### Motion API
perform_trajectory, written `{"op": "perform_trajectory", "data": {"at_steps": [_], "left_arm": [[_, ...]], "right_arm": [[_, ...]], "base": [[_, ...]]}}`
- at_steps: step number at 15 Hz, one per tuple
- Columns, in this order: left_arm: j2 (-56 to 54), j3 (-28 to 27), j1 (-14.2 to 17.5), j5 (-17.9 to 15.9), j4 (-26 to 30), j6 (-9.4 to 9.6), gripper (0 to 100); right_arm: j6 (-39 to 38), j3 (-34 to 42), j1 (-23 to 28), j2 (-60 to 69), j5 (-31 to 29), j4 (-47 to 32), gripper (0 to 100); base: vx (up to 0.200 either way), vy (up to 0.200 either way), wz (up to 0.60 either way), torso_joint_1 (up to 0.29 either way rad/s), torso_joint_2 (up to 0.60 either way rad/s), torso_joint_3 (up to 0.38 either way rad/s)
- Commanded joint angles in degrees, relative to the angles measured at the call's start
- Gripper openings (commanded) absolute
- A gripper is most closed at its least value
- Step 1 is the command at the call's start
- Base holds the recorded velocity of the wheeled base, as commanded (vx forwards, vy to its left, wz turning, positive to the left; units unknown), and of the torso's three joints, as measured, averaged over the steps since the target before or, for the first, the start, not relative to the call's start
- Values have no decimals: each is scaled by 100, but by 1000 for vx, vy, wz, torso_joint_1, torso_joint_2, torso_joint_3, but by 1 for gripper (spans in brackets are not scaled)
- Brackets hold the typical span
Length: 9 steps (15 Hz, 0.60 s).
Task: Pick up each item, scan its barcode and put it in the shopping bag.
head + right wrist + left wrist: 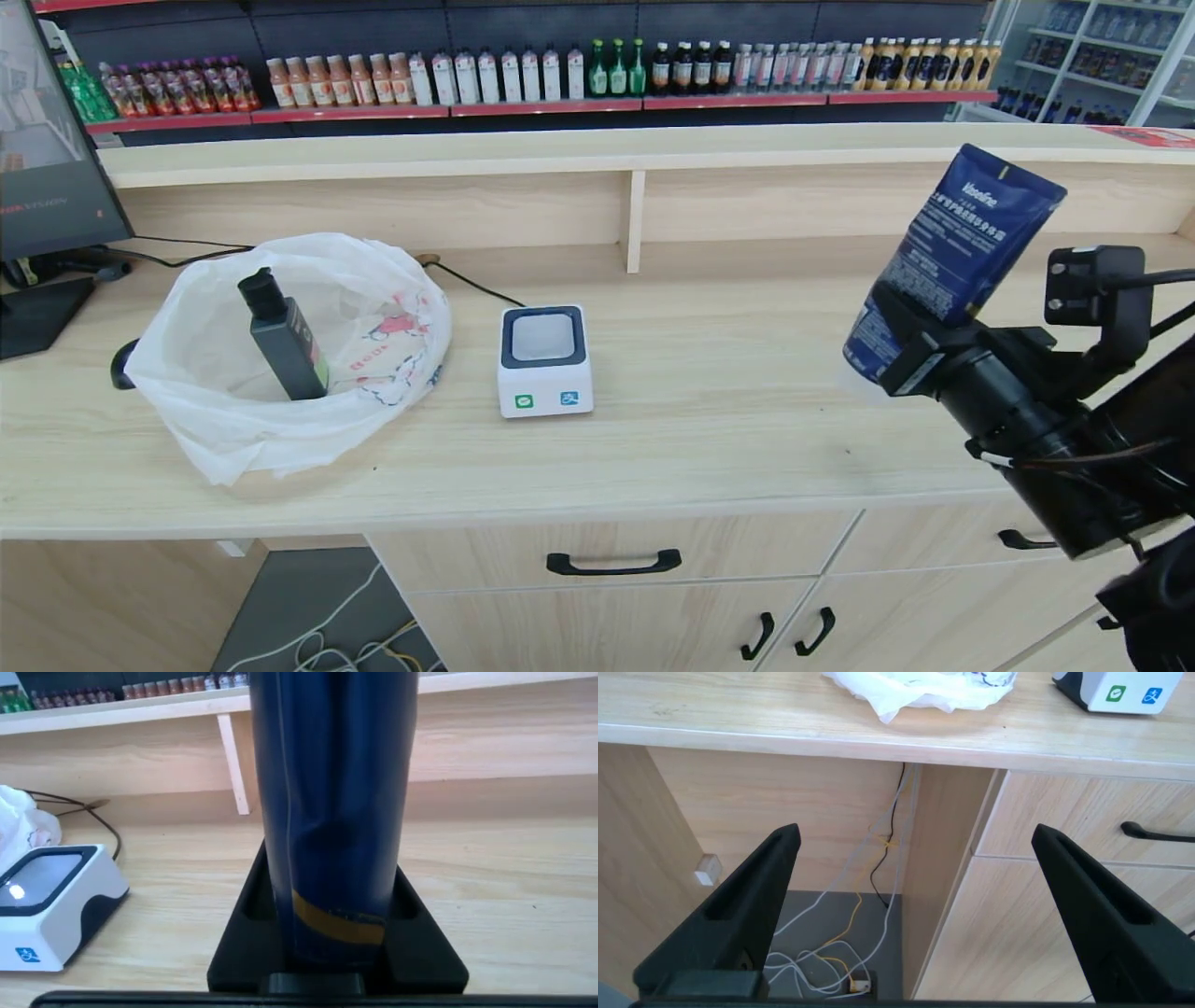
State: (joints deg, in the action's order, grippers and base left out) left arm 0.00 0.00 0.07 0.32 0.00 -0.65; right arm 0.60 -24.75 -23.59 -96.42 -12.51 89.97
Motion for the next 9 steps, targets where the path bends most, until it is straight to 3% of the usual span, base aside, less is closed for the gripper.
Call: {"op": "perform_trajectory", "data": {"at_steps": [1,6,9], "left_arm": [[0,0,1,3,0,-6,100],[0,0,1,3,0,-6,100],[0,0,1,3,0,3,100]], "right_arm": [[11,321,-164,413,82,3,0],[-69,1121,-612,782,152,3,0],[-156,1499,-963,1125,644,3,0]], "base": [[0,0,0,0,0,0],[0,0,0,0,0,0],[0,0,0,0,0,0]]}}
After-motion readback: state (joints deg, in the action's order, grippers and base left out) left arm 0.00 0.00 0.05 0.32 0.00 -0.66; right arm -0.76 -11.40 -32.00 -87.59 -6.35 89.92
